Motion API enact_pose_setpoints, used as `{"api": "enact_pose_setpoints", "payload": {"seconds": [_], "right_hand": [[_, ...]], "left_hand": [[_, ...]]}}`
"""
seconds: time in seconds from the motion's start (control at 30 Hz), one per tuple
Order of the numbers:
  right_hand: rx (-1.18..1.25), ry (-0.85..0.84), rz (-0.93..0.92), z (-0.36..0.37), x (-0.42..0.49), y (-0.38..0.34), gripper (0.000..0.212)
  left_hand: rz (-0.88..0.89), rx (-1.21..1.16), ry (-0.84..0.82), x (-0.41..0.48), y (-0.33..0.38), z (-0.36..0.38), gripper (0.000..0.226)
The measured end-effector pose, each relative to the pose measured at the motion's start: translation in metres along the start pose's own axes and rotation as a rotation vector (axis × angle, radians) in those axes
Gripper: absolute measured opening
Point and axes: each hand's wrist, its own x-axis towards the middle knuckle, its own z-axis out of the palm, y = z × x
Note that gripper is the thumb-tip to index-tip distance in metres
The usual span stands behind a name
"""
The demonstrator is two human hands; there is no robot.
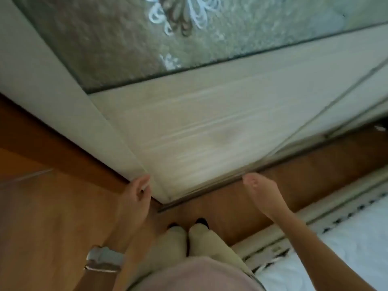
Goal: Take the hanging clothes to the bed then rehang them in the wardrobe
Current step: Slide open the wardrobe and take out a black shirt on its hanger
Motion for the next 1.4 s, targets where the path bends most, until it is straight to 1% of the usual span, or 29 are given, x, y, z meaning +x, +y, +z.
{"api": "enact_pose_setpoints", "payload": {"seconds": [0.03,0.07,0.13,0.2,0.23,0.27,0.33,0.43,0.5,0.57,0.63,0.7,0.77,0.83,0.9,0.97,1.07,1.13,1.2,1.23,1.3,1.4], "right_hand": [[0.048,0.062,-0.169,-0.009,0.010,-0.021,0.031],[0.075,0.167,-0.365,-0.019,0.014,-0.049,0.030],[0.116,0.340,-0.796,-0.039,0.013,-0.112,0.026],[0.128,0.488,-1.140,-0.046,0.007,-0.158,0.019],[0.128,0.578,-1.263,-0.050,0.002,-0.177,0.017],[0.120,0.669,-1.342,-0.055,-0.001,-0.194,0.017],[0.085,0.794,-1.433,-0.062,-0.004,-0.220,0.022],[0.008,0.894,-1.407,-0.066,0.000,-0.240,0.038],[-0.080,0.915,-1.360,-0.067,0.005,-0.241,0.048],[-0.249,0.932,-1.307,-0.069,0.008,-0.235,0.056],[-0.332,0.931,-1.292,-0.074,0.009,-0.230,0.058],[-0.339,0.919,-1.284,-0.078,0.007,-0.229,0.057],[-0.314,0.914,-1.263,-0.077,0.006,-0.229,0.056],[-0.253,0.911,-1.236,-0.073,0.007,-0.229,0.055],[-0.183,0.917,-1.200,-0.070,0.008,-0.228,0.056],[-0.150,0.921,-1.155,-0.069,0.008,-0.225,0.063],[-0.098,0.910,-1.090,-0.067,0.009,-0.213,0.079],[-0.043,0.903,-1.030,-0.065,0.010,-0.205,0.087],[0.007,0.896,-0.954,-0.065,0.010,-0.198,0.087],[0.030,0.896,-0.911,-0.069,0.011,-0.194,0.086],[0.064,0.890,-0.825,-0.080,0.012,-0.186,0.091],[0.059,0.892,-0.731,-0.101,0.014,-0.167,0.097]], "left_hand": [[0.113,-0.002,0.098,-0.001,0.014,-0.007,0.029],[0.199,0.038,0.233,-0.003,0.029,-0.016,0.028],[0.415,0.068,0.381,-0.012,0.068,-0.038,0.026],[0.644,0.104,0.537,-0.017,0.092,-0.058,0.028],[0.717,0.110,0.617,-0.018,0.103,-0.064,0.033],[0.753,0.116,0.697,-0.018,0.111,-0.068,0.038],[0.765,0.091,0.754,-0.019,0.124,-0.073,0.048],[0.711,-0.012,0.763,-0.022,0.141,-0.071,0.060],[0.685,-0.095,0.754,-0.024,0.147,-0.069,0.064],[0.673,-0.120,0.750,-0.026,0.152,-0.067,0.068],[0.648,-0.122,0.748,-0.028,0.158,-0.068,0.069],[0.610,-0.144,0.791,-0.030,0.164,-0.070,0.065],[0.612,-0.222,0.820,-0.031,0.165,-0.074,0.058],[0.636,-0.286,0.807,-0.030,0.165,-0.076,0.051],[0.650,-0.303,0.781,-0.028,0.167,-0.075,0.048],[0.677,-0.315,0.743,-0.029,0.170,-0.073,0.047],[0.724,-0.349,0.653,-0.028,0.177,-0.070,0.050],[0.717,-0.433,0.567,-0.026,0.187,-0.067,0.059],[0.687,-0.478,0.472,-0.021,0.198,-0.059,0.067],[0.689,-0.470,0.425,-0.019,0.203,-0.053,0.067],[0.751,-0.423,0.333,-0.012,0.215,-0.038,0.063],[0.859,-0.356,0.222,-0.003,0.233,-0.013,0.069]]}}
